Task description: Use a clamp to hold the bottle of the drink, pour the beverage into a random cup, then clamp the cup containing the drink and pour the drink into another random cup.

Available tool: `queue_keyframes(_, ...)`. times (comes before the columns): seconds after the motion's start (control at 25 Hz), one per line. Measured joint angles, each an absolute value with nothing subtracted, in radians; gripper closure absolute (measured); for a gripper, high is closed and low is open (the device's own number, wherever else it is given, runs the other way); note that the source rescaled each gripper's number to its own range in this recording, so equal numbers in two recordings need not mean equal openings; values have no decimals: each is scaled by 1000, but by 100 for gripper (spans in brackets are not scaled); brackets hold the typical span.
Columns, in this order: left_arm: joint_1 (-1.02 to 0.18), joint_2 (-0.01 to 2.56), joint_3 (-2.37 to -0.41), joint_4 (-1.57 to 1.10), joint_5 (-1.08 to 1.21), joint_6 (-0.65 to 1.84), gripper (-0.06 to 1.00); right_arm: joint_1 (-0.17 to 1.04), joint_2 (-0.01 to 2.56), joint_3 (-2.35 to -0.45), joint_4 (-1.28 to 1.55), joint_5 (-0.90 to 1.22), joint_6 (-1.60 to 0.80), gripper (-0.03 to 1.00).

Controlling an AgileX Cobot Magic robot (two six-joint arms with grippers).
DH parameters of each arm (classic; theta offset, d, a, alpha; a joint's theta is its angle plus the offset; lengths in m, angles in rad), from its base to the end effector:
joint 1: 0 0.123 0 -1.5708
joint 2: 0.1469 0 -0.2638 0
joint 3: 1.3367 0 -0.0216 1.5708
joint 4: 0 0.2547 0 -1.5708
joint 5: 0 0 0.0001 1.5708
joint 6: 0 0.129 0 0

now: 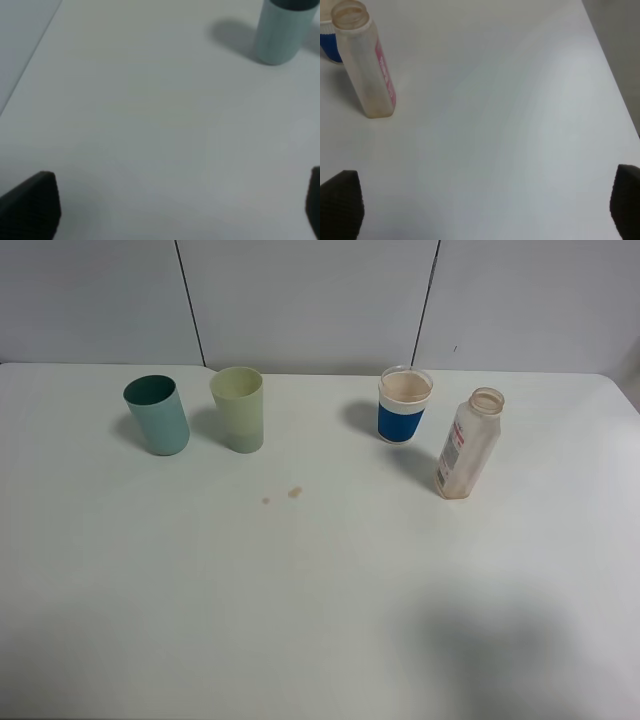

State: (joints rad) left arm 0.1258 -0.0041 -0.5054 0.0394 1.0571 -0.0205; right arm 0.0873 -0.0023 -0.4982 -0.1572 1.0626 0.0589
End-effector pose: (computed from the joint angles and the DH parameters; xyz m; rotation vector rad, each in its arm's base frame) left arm 0.0519 0.0110 0.2642 -0.1505 2.0269 0.1134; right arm 0.0542 -0.0130 0.2623 -0.0215 2.0369 -0.0965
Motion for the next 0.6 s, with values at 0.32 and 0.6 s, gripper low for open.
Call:
queue_keyframes(0.32, 126, -4, -505, 39, 1057, -20, -6, 87, -2, -498, -157, 1063, 59, -3)
queue_keyframes(0.6, 116, -4, -505, 35, 1057, -16, -6, 87, -2, -498, -157, 1063, 59, -3)
